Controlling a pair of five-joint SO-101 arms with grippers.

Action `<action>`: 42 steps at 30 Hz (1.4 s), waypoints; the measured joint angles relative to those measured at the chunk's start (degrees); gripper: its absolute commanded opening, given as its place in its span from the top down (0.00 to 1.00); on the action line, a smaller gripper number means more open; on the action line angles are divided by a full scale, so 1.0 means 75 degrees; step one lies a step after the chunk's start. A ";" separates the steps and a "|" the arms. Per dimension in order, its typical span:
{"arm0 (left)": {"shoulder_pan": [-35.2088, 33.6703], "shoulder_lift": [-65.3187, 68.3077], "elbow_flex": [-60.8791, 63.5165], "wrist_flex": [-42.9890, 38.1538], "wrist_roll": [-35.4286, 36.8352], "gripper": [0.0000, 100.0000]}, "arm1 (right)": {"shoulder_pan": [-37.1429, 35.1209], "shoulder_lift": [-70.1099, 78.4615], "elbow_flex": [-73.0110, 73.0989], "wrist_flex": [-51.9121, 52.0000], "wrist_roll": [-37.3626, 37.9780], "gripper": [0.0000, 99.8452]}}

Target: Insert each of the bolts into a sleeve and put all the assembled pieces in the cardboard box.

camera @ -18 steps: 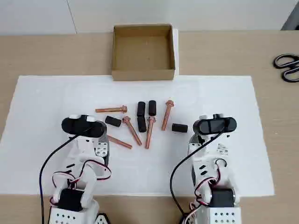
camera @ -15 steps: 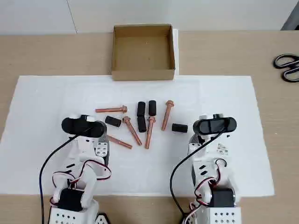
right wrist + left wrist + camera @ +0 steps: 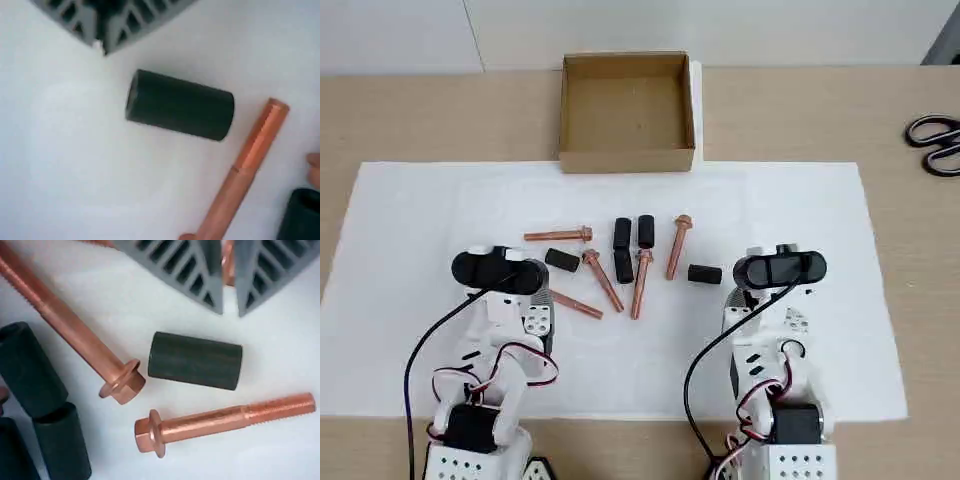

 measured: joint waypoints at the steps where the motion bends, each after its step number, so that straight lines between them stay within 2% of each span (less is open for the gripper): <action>1: 0.0000 0.0000 0.0000 0.0000 0.0000 0.99 | 0.0000 0.0000 0.0000 0.0000 0.0000 0.99; 14: 0.0000 0.0000 0.0000 0.0000 0.0000 0.99 | 0.0000 0.0000 0.0000 0.0000 0.0000 0.99; 29: 0.0410 0.0000 0.0000 -0.0023 0.0012 0.99 | 0.0000 0.0000 0.0000 0.0000 0.0000 0.99; 32: 0.0422 0.0000 -0.0399 0.0000 0.0012 0.99 | -0.0012 0.0000 -0.0035 0.0434 0.0000 0.99; 37: 0.0422 0.0000 -0.1547 0.0856 0.0164 0.99 | 0.0023 0.0047 -0.0856 0.1770 0.0000 0.99; 42: 0.0422 0.0094 -0.1758 0.1547 0.0223 0.99 | 0.0000 0.0047 -0.1172 0.1946 0.0434 0.99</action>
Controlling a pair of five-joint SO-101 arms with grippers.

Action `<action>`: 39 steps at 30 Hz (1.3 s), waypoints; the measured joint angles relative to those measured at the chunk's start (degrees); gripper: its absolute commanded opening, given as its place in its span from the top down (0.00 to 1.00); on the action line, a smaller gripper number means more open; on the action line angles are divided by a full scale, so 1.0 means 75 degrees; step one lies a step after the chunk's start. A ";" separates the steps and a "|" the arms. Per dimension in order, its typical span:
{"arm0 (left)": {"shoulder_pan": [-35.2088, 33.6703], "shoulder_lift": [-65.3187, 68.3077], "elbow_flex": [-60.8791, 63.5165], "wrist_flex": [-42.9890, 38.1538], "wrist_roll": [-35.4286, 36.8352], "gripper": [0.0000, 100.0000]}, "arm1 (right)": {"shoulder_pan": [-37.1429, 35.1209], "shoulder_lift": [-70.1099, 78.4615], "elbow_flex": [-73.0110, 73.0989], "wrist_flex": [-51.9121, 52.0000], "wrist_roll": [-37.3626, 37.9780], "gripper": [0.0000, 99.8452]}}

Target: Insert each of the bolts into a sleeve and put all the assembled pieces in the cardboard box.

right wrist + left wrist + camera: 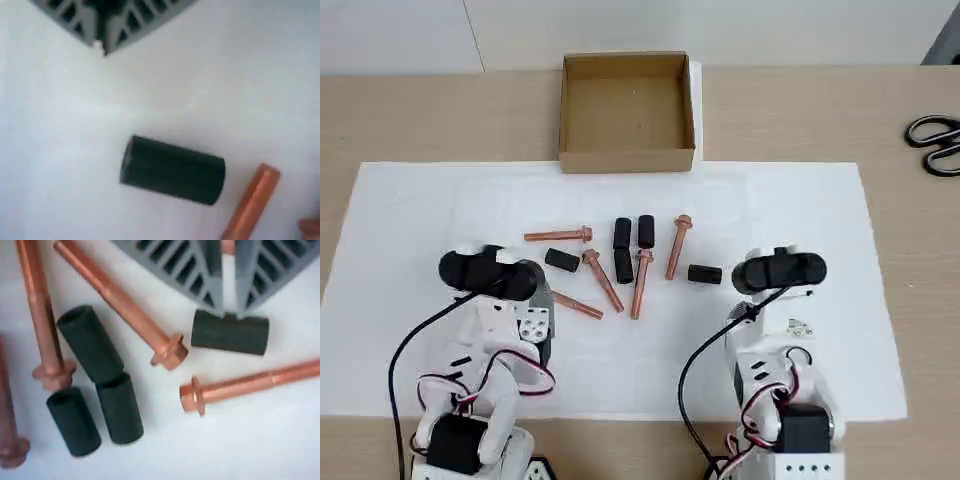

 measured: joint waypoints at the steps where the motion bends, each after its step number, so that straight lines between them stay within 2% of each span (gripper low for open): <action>1: 0.0000 0.0152 -0.0035 0.0023 -0.0012 0.99 | 0.0000 0.0000 -0.0059 0.0000 0.0117 0.99; 8: 0.0000 0.2743 -0.1407 -0.0469 0.0738 0.99 | -0.0399 0.1219 -0.1336 0.0035 0.0492 0.99; 14: -0.0164 0.6166 -0.3892 -0.0633 0.1371 0.99 | -0.0574 0.4525 -0.3622 0.0586 0.0492 0.99; 19: -0.1078 0.8193 -0.5181 -0.0633 0.2215 0.99 | -0.0574 0.7736 -0.6201 0.1829 0.0504 0.99; 22: -0.1676 0.8662 -0.5322 -0.0633 0.2555 0.99 | -0.0563 0.9495 -0.8018 0.2673 0.0750 0.99; 28: -0.2274 0.8756 -0.5322 -0.0047 0.2637 0.99 | -0.0867 1.2284 -1.1100 0.4114 0.2204 0.99; 31: -0.2356 0.8756 -0.5322 0.0516 0.2637 0.99 | -0.1008 1.3257 -1.1534 0.4267 0.2837 0.98; 39: -0.2344 0.8756 -0.5322 0.1184 0.2637 0.99 | -0.1242 1.4804 -1.1628 0.4196 0.4325 0.81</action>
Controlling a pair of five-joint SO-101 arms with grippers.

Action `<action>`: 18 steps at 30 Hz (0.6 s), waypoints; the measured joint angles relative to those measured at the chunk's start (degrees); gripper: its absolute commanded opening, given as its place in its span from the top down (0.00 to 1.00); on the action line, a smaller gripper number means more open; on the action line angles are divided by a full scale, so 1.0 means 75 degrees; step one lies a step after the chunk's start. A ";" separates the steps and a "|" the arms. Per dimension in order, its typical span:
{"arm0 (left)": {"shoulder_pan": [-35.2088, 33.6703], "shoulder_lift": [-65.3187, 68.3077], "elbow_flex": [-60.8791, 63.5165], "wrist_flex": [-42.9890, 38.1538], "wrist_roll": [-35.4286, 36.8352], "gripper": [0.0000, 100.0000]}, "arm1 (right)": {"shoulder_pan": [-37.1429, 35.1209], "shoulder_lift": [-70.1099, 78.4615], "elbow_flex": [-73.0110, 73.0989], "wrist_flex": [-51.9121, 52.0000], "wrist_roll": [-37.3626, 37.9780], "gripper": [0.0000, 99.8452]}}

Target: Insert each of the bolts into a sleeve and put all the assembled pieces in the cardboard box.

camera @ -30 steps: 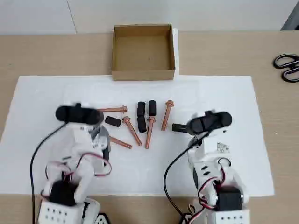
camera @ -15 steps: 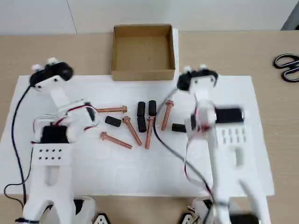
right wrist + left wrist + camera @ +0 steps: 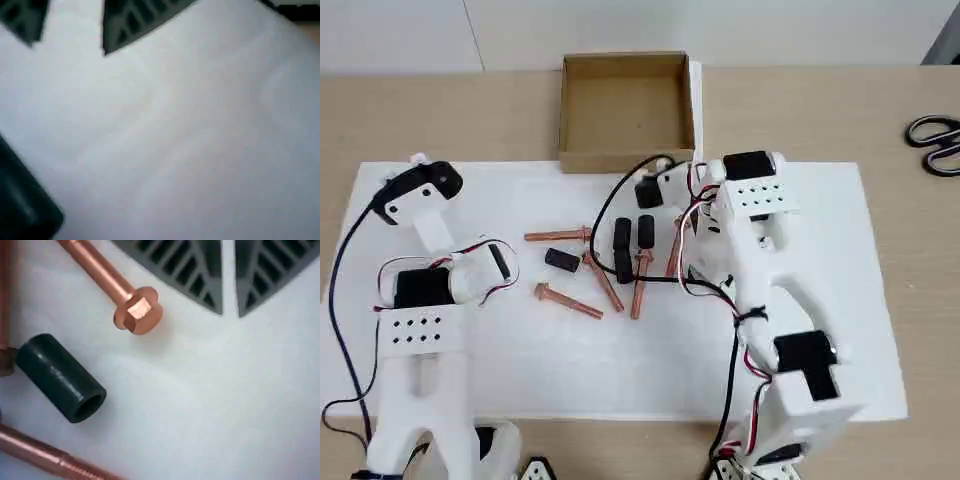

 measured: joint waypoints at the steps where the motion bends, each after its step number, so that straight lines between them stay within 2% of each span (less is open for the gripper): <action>1: 0.0000 0.0000 0.0000 0.0000 0.0000 0.99 | -0.0023 0.0035 0.0000 -0.0059 0.0117 0.81; 10: 0.0000 0.0000 0.0000 0.0023 0.0000 0.99 | -0.0023 0.0105 -0.0047 -0.1207 0.0434 0.81; 18: 0.0000 0.0000 0.0000 0.0023 0.0000 0.99 | -0.0656 0.0774 -0.0047 -0.1489 0.0856 0.81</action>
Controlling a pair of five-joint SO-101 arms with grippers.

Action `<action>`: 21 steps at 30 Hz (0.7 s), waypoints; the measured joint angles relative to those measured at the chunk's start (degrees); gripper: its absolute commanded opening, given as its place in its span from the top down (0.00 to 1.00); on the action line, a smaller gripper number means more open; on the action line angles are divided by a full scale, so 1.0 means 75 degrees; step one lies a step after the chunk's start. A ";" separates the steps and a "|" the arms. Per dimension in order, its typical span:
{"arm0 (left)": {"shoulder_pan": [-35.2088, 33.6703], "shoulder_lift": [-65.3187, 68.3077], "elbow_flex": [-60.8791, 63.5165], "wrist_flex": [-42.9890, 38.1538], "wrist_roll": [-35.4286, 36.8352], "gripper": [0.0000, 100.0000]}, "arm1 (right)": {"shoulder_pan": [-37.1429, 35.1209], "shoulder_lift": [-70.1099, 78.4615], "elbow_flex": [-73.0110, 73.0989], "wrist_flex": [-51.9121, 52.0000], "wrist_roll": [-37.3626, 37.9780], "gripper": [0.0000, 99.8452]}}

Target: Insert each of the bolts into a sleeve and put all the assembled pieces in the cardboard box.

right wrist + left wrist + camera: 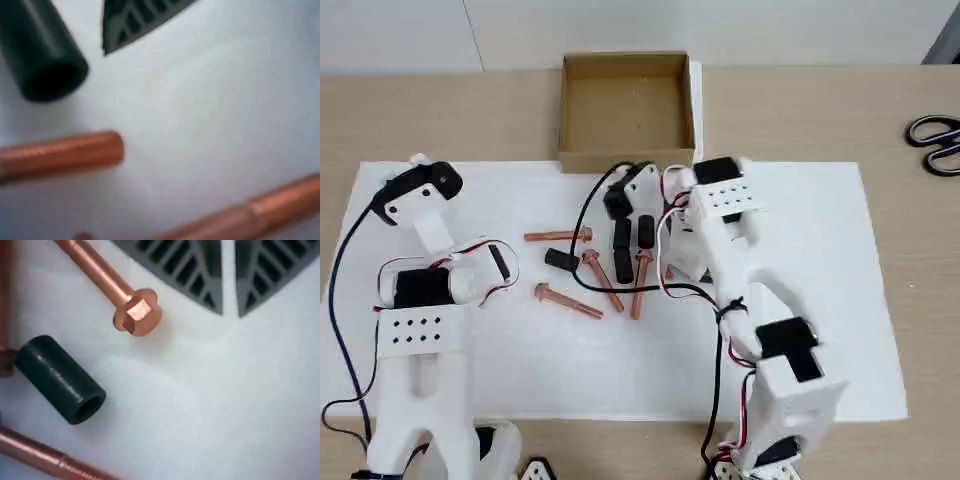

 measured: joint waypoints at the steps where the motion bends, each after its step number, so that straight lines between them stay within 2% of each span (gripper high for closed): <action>1: 0.0000 0.0000 0.0000 0.0000 0.0000 0.99 | -0.0012 0.0129 0.0000 -0.0012 0.0000 0.81; 14: 0.0000 0.0000 0.0000 0.0000 0.0000 0.99 | 0.0070 0.1137 -0.0281 -0.0117 0.0000 0.81; 21: 0.0000 0.0000 0.0000 0.0000 0.0000 0.99 | 0.0844 0.1266 -0.0352 -0.0117 0.0035 0.81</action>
